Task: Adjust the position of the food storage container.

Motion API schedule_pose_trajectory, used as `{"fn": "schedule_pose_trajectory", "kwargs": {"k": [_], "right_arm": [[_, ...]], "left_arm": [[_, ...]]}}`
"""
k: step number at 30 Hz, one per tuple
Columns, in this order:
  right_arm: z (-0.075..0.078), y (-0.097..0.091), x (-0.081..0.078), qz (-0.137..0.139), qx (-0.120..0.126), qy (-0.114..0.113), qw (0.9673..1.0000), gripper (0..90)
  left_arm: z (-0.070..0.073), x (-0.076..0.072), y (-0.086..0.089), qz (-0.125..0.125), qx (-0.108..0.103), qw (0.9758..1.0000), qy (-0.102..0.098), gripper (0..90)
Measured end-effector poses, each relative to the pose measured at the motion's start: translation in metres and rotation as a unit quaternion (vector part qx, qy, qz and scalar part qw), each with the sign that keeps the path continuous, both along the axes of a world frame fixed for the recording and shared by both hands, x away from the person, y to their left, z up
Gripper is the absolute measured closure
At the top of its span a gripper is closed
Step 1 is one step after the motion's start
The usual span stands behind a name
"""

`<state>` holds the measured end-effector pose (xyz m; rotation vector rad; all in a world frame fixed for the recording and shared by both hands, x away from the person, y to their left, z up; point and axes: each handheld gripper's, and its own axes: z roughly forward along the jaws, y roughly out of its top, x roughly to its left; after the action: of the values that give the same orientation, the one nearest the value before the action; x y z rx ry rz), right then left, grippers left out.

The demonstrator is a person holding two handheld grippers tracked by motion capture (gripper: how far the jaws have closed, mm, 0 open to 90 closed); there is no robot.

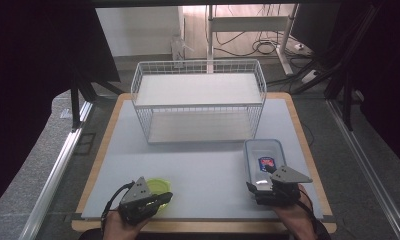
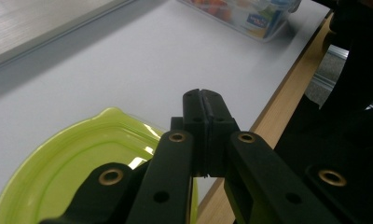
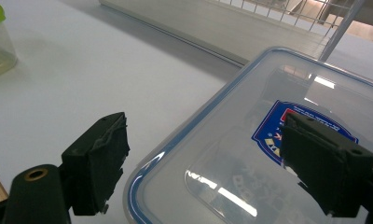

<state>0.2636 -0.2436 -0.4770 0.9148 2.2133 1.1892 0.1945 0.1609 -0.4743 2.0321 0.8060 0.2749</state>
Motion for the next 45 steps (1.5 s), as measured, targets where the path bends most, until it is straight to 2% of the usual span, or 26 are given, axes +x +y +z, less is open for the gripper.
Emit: {"fn": "schedule_pose_trajectory", "kwargs": {"k": [3,8,11,12,13,14,21,28,38,45], "right_arm": [[0.000,0.000,0.000,-0.001,-0.001,-0.001,1.0000,15.2],[-0.002,-0.001,0.001,-0.003,-0.005,0.002,1.0000,15.2],[-0.002,-0.001,0.001,-0.004,-0.002,0.001,1.0000,15.2],[-0.002,-0.001,0.002,-0.004,-0.002,0.002,1.0000,15.1],[-0.002,-0.001,0.002,-0.004,-0.002,0.002,1.0000,15.1],[-0.003,-0.002,0.002,-0.005,-0.002,0.004,1.0000,15.1],[-0.004,-0.001,0.002,-0.004,-0.001,0.007,1.0000,15.1],[-0.005,-0.001,0.003,-0.004,0.000,0.010,0.9999,15.1],[-0.005,0.000,0.003,-0.004,0.000,0.012,0.9999,14.4],[-0.004,0.000,0.003,-0.007,0.011,0.021,0.9997,14.8]], "left_arm": [[-0.003,-0.001,-0.002,0.002,-0.002,1.0000,0.009,89.8],[-0.017,-0.003,-0.008,0.022,0.018,0.9989,0.038,89.8],[-0.021,-0.002,-0.009,0.025,0.016,0.9982,0.052,89.8],[-0.022,-0.003,-0.011,0.029,0.029,0.9979,0.049,89.8],[-0.022,-0.003,-0.011,0.029,0.029,0.9979,0.049,89.8],[-0.024,-0.002,-0.013,0.035,0.044,0.9973,0.047,89.8],[-0.027,0.004,-0.004,0.052,0.031,0.9965,0.059,89.8],[-0.028,0.014,0.008,0.068,0.026,0.9957,0.058,89.8],[-0.028,0.033,0.020,0.076,0.048,0.9950,0.044,89.8],[-0.028,0.043,0.031,0.085,0.041,0.9942,0.050,89.8]]}}
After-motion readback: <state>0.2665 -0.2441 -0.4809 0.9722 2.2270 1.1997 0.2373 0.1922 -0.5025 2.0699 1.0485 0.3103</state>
